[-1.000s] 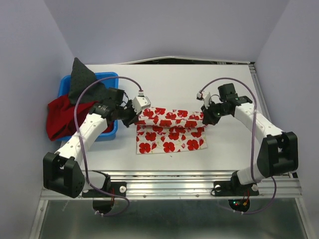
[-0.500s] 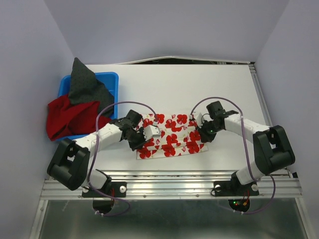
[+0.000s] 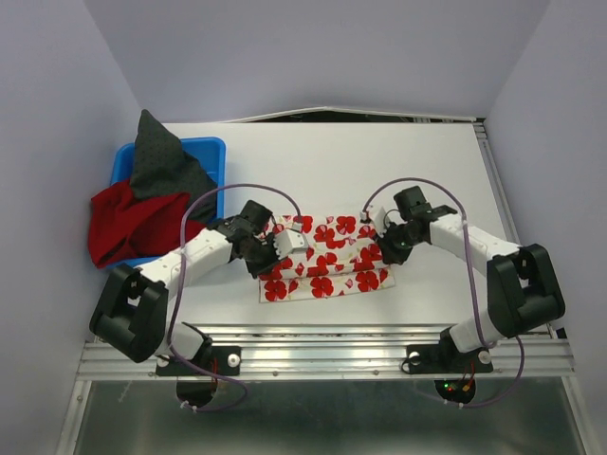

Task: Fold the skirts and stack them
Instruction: Fold the skirt

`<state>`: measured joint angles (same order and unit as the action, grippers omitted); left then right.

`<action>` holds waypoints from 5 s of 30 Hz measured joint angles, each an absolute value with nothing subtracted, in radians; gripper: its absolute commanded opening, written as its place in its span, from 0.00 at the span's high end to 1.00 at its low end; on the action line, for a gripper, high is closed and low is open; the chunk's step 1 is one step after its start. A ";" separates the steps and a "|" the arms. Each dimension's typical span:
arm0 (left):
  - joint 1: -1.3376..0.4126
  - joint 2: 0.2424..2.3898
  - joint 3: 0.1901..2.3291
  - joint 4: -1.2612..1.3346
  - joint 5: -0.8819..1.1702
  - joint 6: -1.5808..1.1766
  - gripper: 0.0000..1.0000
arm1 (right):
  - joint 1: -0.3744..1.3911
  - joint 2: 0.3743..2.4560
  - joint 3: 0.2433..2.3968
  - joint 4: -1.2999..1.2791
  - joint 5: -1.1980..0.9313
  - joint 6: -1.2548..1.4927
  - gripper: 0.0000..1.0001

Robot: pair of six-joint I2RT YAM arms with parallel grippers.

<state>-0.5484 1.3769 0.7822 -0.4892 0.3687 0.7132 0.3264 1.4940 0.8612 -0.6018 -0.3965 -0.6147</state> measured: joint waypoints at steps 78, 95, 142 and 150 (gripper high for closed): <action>-0.376 1.469 1.027 -0.459 0.409 0.393 0.75 | -0.004 1.711 1.030 -0.441 -0.088 -0.355 0.99; -0.359 1.504 0.996 -0.177 0.647 -0.080 0.97 | 0.133 1.691 1.015 -0.586 -0.370 0.106 0.42; -0.463 1.958 1.077 0.264 0.562 -0.456 1.00 | 0.269 1.781 1.061 -0.224 -0.202 0.142 0.61; -0.472 1.942 1.083 0.428 0.587 -0.598 1.00 | 0.314 1.758 1.194 -0.306 -0.232 0.138 0.53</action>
